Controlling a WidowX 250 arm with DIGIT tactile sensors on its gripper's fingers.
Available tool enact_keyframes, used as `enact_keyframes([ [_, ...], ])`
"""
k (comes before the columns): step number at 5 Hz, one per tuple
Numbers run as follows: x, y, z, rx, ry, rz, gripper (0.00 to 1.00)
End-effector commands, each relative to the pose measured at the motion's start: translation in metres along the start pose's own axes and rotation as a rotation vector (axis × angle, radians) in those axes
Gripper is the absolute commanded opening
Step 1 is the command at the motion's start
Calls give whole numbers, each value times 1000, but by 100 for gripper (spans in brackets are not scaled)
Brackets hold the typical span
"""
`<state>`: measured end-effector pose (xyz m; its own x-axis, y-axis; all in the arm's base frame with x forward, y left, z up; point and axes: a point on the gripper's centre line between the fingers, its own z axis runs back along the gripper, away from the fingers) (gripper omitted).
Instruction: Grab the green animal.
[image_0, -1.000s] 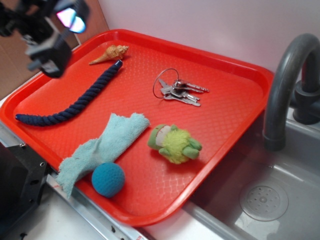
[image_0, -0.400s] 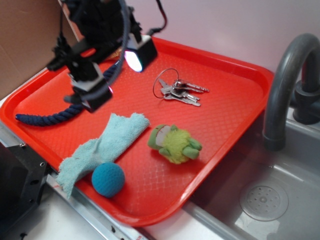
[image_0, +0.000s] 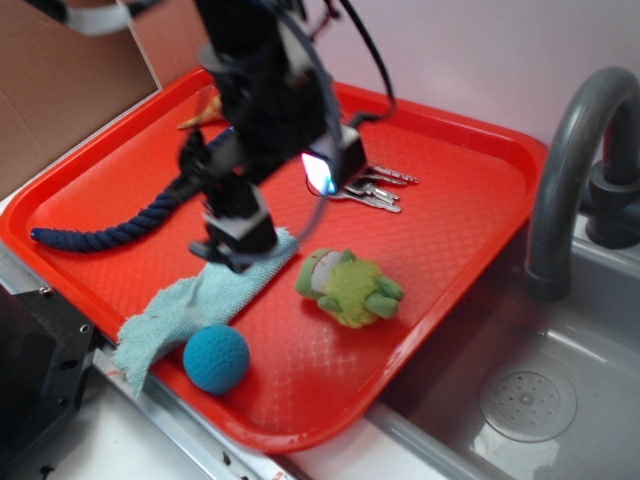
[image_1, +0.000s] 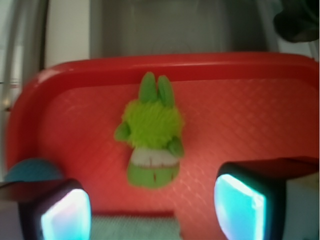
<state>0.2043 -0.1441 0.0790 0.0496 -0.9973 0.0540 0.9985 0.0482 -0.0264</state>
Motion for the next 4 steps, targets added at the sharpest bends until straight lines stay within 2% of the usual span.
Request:
enact_keyframes([
  [1, 19, -7, -23, 39, 79, 71, 100],
  [2, 20, -4, -42, 39, 152, 95, 100],
  [3, 19, -5, -59, 24, 188, 93, 100],
  [4, 22, -7, -66, 36, 221, 97, 0],
])
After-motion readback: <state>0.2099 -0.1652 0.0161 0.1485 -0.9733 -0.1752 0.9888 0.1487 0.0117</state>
